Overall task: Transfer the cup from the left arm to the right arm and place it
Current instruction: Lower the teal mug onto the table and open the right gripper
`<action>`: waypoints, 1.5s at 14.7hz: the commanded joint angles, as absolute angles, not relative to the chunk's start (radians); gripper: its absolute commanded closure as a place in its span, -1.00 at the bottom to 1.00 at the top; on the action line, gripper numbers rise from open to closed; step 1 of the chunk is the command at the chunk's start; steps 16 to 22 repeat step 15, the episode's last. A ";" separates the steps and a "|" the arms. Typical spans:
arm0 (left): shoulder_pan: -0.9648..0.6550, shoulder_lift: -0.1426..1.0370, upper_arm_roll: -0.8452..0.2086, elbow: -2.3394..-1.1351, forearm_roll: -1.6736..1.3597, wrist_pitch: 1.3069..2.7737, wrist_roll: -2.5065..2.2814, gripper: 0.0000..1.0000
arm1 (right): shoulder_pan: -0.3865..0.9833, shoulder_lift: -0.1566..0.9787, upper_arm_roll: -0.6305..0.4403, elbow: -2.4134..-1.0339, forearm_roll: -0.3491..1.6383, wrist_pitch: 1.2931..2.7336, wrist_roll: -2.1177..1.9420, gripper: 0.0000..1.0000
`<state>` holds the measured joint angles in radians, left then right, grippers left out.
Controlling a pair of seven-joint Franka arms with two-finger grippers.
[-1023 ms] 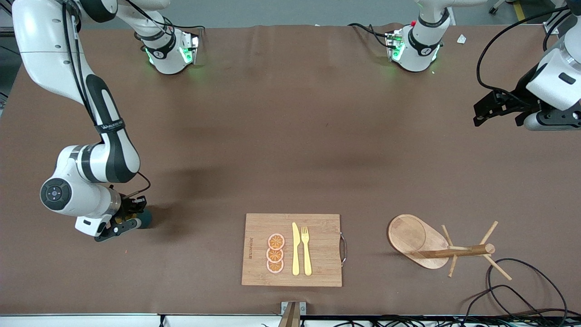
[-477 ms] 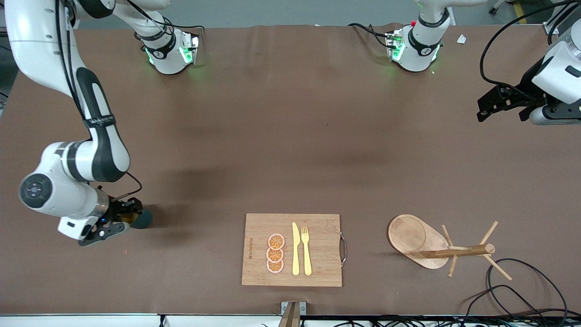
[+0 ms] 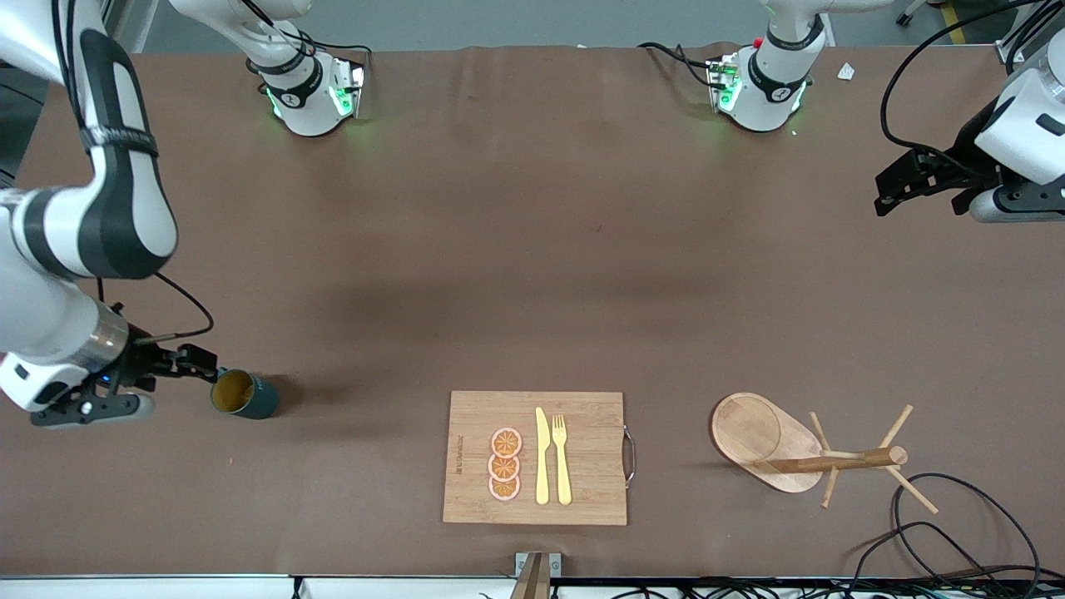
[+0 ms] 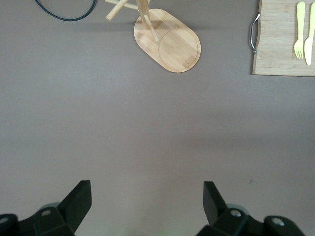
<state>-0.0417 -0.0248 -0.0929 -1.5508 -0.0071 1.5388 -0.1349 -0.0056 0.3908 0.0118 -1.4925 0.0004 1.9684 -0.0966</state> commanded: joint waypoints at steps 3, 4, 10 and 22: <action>-0.035 -0.040 -0.091 -1.543 -0.006 1.517 -0.077 -1.00 | -0.014 0.215 0.023 -1.526 0.012 1.829 0.072 -1.00; -0.035 -0.040 -0.087 -1.540 -0.003 1.517 -0.063 -1.00 | -0.012 0.180 0.025 -1.528 0.012 1.794 0.109 -1.00; -0.037 -0.031 -0.090 -1.525 0.009 1.494 -0.057 -1.00 | -0.015 0.040 0.021 -1.535 0.014 1.694 0.170 -1.00; -0.037 -0.032 -0.091 -1.525 0.009 1.485 -0.055 -1.00 | -0.038 -0.052 0.018 -1.578 0.014 1.666 0.172 -1.00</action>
